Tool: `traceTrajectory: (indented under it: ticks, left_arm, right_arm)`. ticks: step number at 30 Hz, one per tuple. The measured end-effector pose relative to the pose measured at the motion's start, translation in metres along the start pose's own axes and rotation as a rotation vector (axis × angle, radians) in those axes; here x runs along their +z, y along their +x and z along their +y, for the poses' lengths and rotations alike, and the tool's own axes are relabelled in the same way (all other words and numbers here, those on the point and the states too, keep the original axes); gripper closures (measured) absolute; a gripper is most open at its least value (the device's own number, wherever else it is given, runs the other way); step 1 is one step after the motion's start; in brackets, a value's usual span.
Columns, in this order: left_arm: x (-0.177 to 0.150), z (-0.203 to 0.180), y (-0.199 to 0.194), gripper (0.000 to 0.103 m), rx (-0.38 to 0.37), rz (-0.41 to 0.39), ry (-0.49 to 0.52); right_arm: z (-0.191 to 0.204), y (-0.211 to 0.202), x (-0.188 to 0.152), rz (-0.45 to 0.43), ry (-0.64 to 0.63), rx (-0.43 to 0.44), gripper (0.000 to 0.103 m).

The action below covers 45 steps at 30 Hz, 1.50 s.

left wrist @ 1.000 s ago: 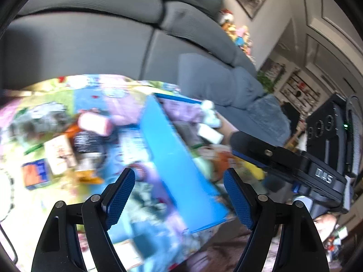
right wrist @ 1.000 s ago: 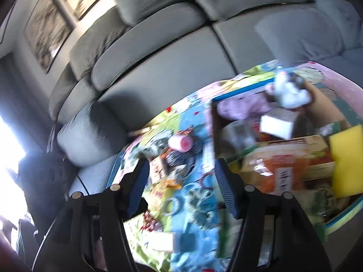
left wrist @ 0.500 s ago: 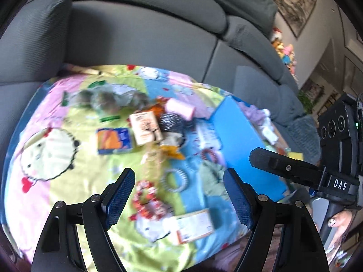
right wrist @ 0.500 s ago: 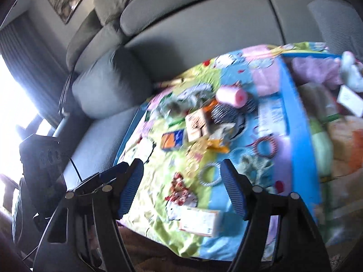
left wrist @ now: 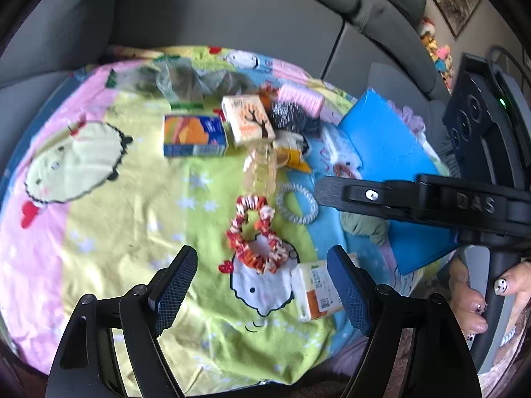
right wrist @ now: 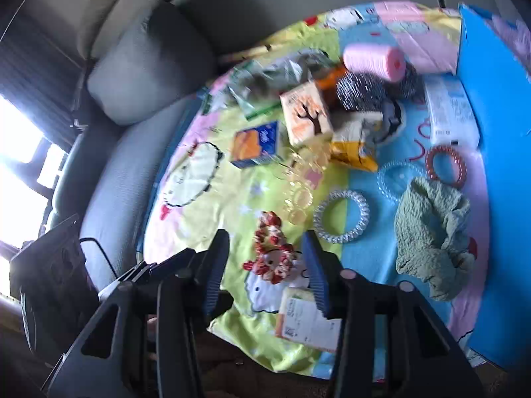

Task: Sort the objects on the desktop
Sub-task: 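Lower both tools onto the red-and-white floral scrunchie, then close both tools on the floral scrunchie and lift it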

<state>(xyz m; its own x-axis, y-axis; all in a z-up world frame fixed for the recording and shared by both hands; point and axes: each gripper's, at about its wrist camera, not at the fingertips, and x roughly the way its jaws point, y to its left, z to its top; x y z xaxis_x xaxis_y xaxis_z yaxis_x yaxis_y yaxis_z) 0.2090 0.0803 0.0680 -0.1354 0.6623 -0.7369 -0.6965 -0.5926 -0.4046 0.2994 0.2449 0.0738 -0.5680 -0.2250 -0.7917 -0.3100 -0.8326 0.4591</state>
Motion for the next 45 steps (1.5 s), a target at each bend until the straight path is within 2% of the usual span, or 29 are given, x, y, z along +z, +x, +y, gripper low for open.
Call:
traceTrajectory:
  ticks: [2,4,6,10,12,20,26,29,31,32,33,34,45]
  left_arm:
    - [-0.003,0.0,0.006,0.023,-0.019,0.014,0.003]
    - [-0.004,0.001,0.012,0.028,-0.033,0.029,-0.003]
    - [-0.004,0.003,0.016,0.037,-0.044,0.046,-0.015]
    - [-0.005,0.009,0.027,0.039,-0.046,0.092,-0.047]
    - [-0.006,0.01,0.03,0.046,-0.041,0.095,-0.046]
    - [-0.001,0.013,0.04,0.047,-0.064,0.114,-0.066]
    - [0.006,0.02,0.048,0.047,-0.09,0.113,-0.096]
    - [0.008,0.024,0.051,0.062,-0.073,0.109,-0.101]
    - [0.009,0.028,0.052,0.066,-0.081,0.108,-0.118]
    - [0.009,0.029,0.053,0.072,-0.075,0.11,-0.125]
    - [0.009,0.03,0.052,0.082,-0.062,0.11,-0.123]
    - [0.009,0.03,0.053,0.084,-0.051,0.111,-0.121]
    - [0.007,0.024,0.049,0.085,-0.067,0.105,-0.118]
  right_arm:
    - [-0.002,0.009,0.001,0.021,0.006,-0.016,0.066]
    - [-0.002,0.015,0.001,0.035,0.006,-0.019,0.067]
    - [-0.002,0.021,0.002,0.049,0.008,-0.022,0.067]
    - [0.001,0.03,0.005,0.068,-0.013,-0.029,0.067]
    - [0.002,0.034,0.006,0.081,-0.021,-0.031,0.068]
    - [0.006,0.054,0.01,0.126,-0.042,-0.048,0.069]
    - [0.003,0.069,0.012,0.167,-0.042,-0.059,0.08]
    - [0.004,0.071,0.013,0.174,-0.054,-0.062,0.084]
    - [0.003,0.071,0.013,0.173,-0.053,-0.062,0.084]
    - [0.003,0.071,0.013,0.173,-0.051,-0.06,0.085]
    - [0.003,0.071,0.013,0.172,-0.051,-0.059,0.086]
    - [0.002,0.071,0.013,0.171,-0.053,-0.058,0.086]
    - [0.004,0.063,0.012,0.154,-0.056,-0.037,0.088]
